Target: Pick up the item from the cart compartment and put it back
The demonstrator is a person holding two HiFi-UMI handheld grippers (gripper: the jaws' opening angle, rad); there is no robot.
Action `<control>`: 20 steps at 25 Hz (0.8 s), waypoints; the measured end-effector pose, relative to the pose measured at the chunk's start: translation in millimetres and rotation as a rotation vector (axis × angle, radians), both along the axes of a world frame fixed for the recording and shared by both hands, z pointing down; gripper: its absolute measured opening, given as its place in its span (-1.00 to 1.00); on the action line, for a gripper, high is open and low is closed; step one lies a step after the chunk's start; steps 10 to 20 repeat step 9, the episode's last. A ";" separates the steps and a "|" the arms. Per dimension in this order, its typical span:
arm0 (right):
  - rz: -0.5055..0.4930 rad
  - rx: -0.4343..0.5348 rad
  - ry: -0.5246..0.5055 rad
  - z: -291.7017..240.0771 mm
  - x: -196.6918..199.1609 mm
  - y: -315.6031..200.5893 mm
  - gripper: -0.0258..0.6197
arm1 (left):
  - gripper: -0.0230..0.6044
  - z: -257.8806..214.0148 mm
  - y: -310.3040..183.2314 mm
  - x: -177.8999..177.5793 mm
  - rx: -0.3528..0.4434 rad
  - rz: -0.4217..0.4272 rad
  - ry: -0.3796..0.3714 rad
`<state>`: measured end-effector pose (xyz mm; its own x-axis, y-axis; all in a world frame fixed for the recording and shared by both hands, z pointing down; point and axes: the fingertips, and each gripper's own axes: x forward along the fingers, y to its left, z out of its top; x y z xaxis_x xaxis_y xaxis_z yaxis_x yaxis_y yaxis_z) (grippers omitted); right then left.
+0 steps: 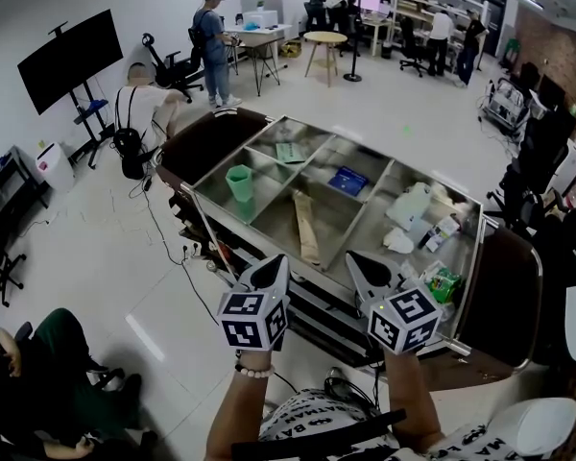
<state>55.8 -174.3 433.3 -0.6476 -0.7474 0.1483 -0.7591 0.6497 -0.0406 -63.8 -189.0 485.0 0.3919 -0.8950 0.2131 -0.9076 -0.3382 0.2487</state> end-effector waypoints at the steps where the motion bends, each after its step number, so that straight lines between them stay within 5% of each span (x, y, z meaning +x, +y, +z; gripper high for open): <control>1: -0.001 -0.001 0.002 0.0 -0.5 0.4 -0.91 | -0.93 -1.0 0.3 0.0 0.001 0.001 0.000; 20: 0.000 -0.010 0.010 4.5 -1.2 0.5 -0.91 | -0.93 -1.4 1.3 -0.5 0.002 -0.003 -0.001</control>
